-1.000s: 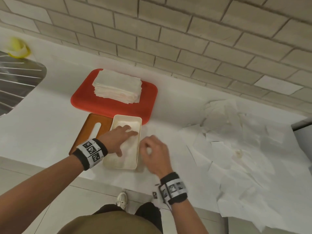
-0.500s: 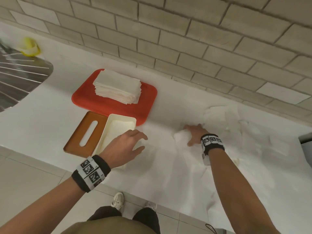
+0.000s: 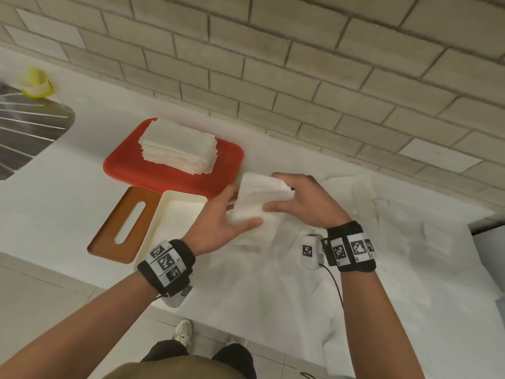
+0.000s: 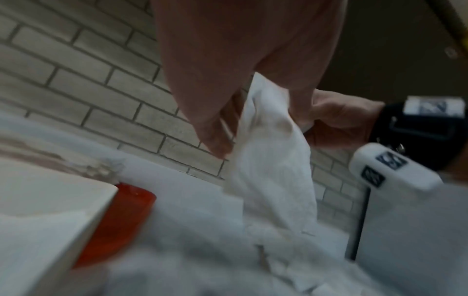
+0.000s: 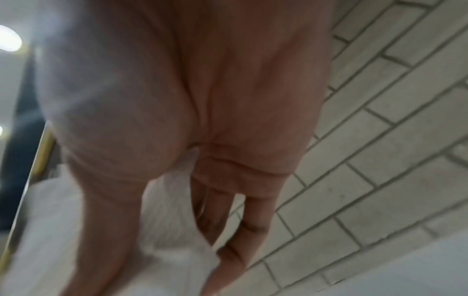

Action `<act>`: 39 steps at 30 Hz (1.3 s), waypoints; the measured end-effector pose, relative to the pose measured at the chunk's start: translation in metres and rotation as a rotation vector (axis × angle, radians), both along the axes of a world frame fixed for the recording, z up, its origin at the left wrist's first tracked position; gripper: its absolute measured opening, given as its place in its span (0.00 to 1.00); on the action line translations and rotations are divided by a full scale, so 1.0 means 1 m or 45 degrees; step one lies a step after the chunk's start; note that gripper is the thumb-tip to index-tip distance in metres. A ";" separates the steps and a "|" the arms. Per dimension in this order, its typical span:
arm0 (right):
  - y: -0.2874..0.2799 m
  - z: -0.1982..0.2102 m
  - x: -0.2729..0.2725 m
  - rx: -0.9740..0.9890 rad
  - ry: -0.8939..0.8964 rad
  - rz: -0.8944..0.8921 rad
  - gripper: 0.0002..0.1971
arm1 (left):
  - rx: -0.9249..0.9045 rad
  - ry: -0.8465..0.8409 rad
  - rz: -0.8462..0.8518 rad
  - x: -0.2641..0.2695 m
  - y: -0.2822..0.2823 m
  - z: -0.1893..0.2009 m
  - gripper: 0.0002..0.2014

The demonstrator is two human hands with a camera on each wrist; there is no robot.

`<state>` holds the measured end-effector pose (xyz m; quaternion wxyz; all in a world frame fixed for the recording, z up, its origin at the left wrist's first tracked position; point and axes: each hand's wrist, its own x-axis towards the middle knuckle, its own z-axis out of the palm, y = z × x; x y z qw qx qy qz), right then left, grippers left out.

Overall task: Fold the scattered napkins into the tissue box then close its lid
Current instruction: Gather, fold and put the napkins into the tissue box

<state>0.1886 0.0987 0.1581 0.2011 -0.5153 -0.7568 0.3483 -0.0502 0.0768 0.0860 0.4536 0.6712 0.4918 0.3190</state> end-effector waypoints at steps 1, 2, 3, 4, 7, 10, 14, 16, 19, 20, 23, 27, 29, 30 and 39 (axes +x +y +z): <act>-0.003 0.006 -0.006 0.047 0.115 -0.048 0.14 | -0.017 -0.104 0.032 0.000 0.002 0.005 0.28; -0.005 0.009 -0.012 0.083 0.254 -0.134 0.17 | -0.035 -0.205 0.064 -0.001 0.002 0.010 0.22; -0.009 0.008 -0.017 0.097 0.414 -0.242 0.21 | -0.052 -0.290 0.093 -0.003 0.002 0.014 0.19; -0.014 0.004 -0.024 0.077 0.578 -0.347 0.23 | -0.061 -0.356 0.121 -0.007 0.000 0.017 0.19; -0.036 -0.021 -0.052 -0.204 0.892 -0.486 0.21 | -0.085 -0.496 0.198 -0.022 -0.008 0.022 0.19; -0.059 -0.054 -0.086 -0.291 0.968 -0.459 0.15 | -0.107 -0.585 0.260 -0.043 -0.015 0.019 0.21; -0.074 -0.069 -0.128 -0.076 1.042 -0.655 0.14 | -0.122 -0.599 0.306 -0.074 -0.017 0.012 0.21; -0.076 -0.067 -0.146 0.086 1.023 -0.813 0.14 | -0.132 -0.589 0.312 -0.088 -0.019 0.012 0.22; -0.075 -0.061 -0.168 0.235 0.856 -0.841 0.15 | -0.162 -0.652 0.325 -0.101 -0.021 0.011 0.21; -0.073 -0.060 -0.175 0.253 0.798 -0.848 0.15 | -0.165 -0.646 0.325 -0.105 -0.021 0.009 0.21; -0.064 -0.061 -0.191 0.296 0.721 -0.867 0.12 | -0.255 -0.679 0.299 -0.117 -0.023 0.004 0.21; -0.060 -0.058 -0.209 0.271 0.715 -0.804 0.13 | -0.541 -0.872 0.345 -0.143 -0.024 -0.005 0.31; -0.062 -0.053 -0.219 0.344 0.752 -0.903 0.23 | -0.562 -0.907 0.319 -0.158 -0.024 -0.011 0.35; -0.063 -0.052 -0.222 0.459 0.737 -0.946 0.27 | -0.555 -0.904 0.308 -0.164 -0.023 -0.014 0.35; -0.051 -0.067 -0.244 0.446 0.531 -0.824 0.10 | -0.539 -0.912 0.317 -0.179 -0.033 -0.012 0.27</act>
